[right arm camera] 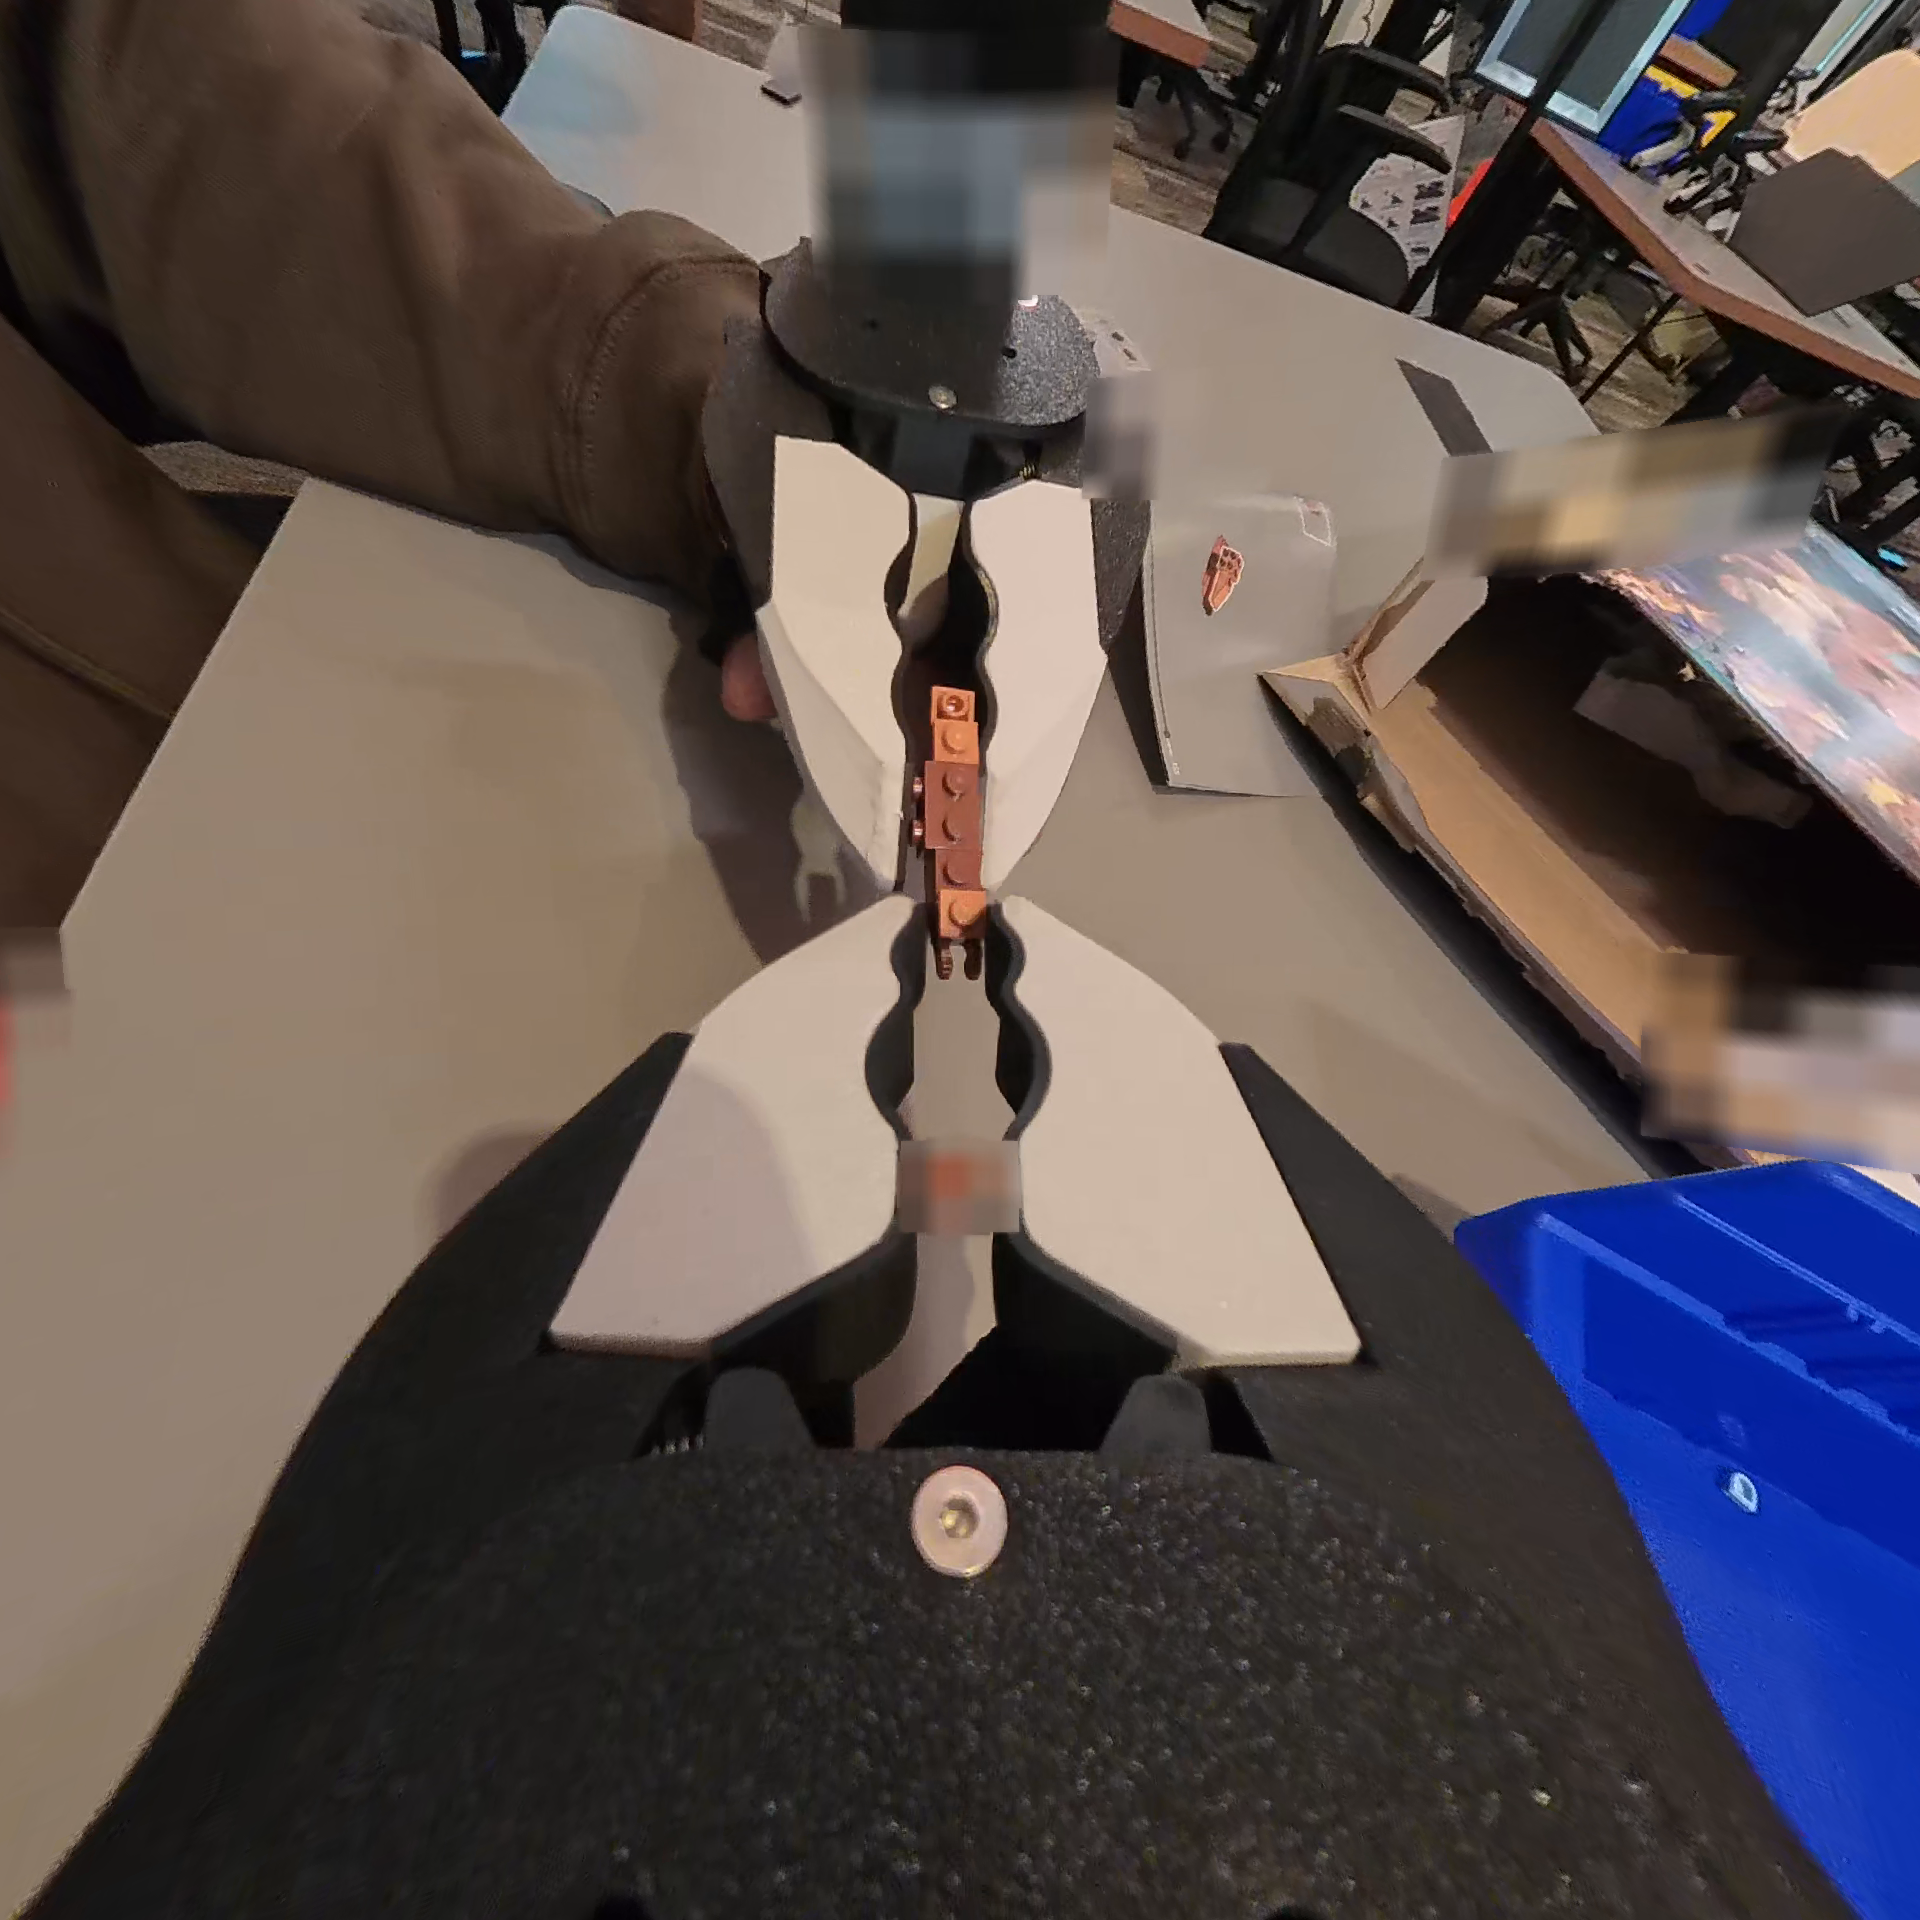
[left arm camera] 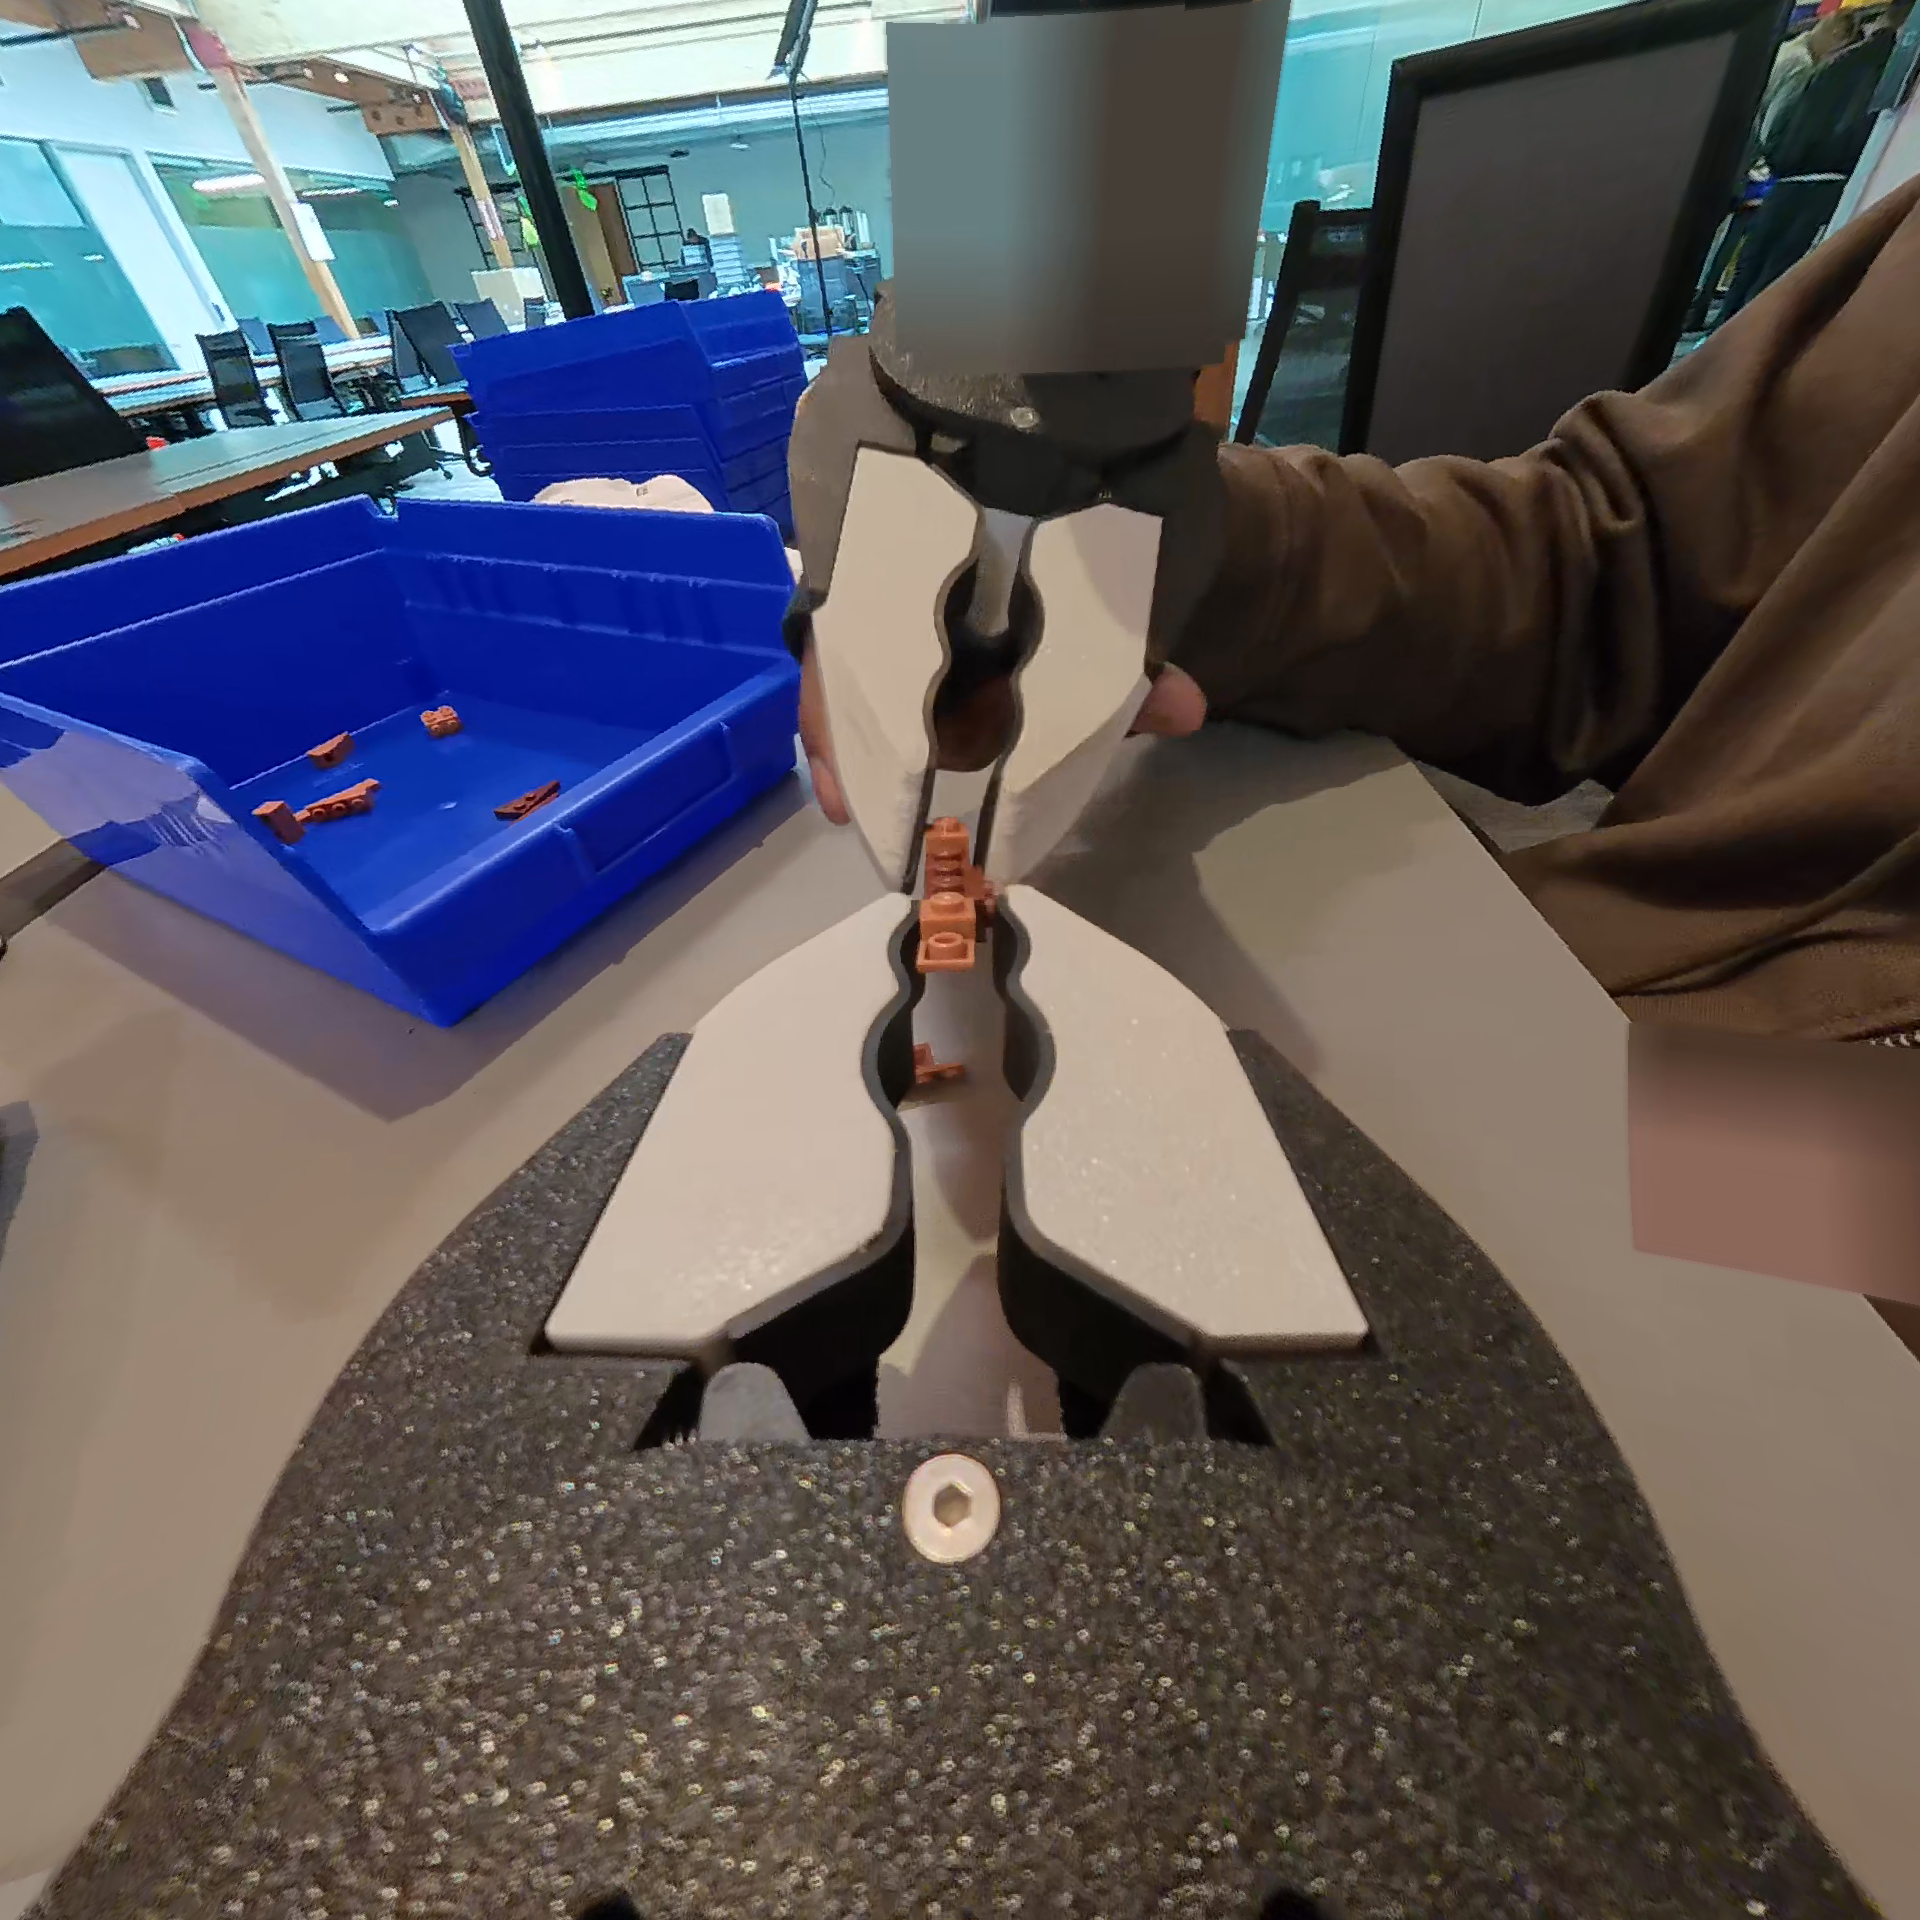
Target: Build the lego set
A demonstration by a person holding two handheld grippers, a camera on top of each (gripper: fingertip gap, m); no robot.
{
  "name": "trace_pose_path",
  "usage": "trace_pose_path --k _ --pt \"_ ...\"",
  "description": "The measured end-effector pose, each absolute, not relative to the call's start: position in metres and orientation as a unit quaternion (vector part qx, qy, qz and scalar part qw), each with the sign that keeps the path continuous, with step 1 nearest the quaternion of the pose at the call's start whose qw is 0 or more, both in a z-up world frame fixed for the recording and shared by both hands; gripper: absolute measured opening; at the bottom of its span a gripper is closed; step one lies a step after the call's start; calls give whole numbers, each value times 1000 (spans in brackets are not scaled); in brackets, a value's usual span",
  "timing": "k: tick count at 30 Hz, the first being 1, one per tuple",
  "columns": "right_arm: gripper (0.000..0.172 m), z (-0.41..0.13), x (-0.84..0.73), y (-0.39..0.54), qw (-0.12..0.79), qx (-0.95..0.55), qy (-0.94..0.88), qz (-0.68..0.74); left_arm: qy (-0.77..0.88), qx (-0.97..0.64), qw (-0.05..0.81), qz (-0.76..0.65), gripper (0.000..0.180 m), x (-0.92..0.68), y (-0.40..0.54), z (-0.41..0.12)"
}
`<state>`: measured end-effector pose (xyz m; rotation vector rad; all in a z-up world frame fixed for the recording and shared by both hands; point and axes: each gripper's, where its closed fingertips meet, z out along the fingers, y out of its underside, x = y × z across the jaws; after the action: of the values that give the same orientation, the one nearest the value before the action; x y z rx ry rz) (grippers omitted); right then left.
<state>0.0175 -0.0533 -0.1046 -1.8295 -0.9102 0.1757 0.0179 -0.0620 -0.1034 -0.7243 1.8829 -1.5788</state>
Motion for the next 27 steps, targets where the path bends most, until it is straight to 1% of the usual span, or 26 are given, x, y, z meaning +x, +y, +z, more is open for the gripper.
trace_pose_path --k 4,6,9,14,20,27 --pt "8 -105 22 -55 516 -767 -373 81 704 -275 291 -586 13 19 -61 -104" --pt "8 -104 27 -57 514 -770 -368 87 702 -278 293 -587 18 20 -60 -104" --pt "8 -103 31 -62 514 -769 -366 100 703 -283 292 -584 18 20 -57 -105" --pt "8 -108 34 -64 502 -776 -370 94 700 -281 290 -588 16 20 -57 -104" --pt "8 -110 32 -65 496 -778 -374 97 697 -280 292 -592 9 19 -56 -102" --pt "7 -110 31 -64 497 -777 -374 98 698 -277 290 -592 8 19 -57 -102"
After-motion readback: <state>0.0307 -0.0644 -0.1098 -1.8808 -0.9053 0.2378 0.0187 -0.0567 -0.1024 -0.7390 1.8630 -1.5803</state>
